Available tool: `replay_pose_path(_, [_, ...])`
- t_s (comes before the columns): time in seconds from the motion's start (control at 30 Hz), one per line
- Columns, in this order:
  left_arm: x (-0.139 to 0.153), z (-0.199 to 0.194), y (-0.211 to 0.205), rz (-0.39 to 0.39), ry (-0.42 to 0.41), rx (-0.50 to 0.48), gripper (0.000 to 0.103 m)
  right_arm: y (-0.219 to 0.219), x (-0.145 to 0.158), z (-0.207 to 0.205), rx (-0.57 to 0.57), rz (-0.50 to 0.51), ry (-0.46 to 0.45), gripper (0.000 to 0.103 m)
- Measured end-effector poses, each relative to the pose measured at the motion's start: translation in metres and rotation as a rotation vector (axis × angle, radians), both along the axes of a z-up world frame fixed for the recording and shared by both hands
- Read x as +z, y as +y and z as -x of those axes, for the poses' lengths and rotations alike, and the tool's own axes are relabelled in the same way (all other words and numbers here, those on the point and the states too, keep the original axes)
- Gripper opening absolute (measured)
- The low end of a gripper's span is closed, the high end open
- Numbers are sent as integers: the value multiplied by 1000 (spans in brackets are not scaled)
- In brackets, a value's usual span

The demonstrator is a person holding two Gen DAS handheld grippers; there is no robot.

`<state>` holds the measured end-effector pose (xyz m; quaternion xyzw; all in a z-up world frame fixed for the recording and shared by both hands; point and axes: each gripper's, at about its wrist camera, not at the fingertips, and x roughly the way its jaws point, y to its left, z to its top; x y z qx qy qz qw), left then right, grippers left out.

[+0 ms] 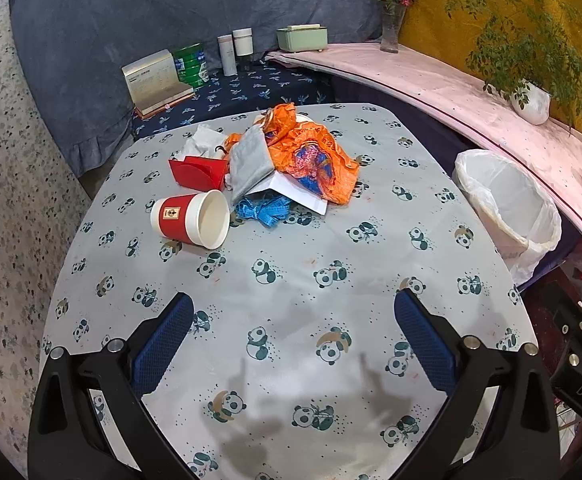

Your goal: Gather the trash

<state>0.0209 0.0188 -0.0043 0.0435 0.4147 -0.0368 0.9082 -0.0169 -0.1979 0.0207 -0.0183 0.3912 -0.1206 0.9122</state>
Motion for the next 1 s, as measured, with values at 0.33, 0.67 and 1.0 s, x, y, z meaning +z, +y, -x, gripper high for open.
replay_pose_path(0.33, [-8, -34, 47, 4, -9, 69, 96, 24, -3, -25, 30, 8, -4, 96])
replay_pose_path(0.67, [-36, -98, 96, -38, 14, 97, 96, 68, -21, -78, 96, -24, 20, 96])
replay_pose_path(1.0, [-69, -137, 110, -59, 53, 102, 94, 110, -44, -136, 161, -32, 40, 94])
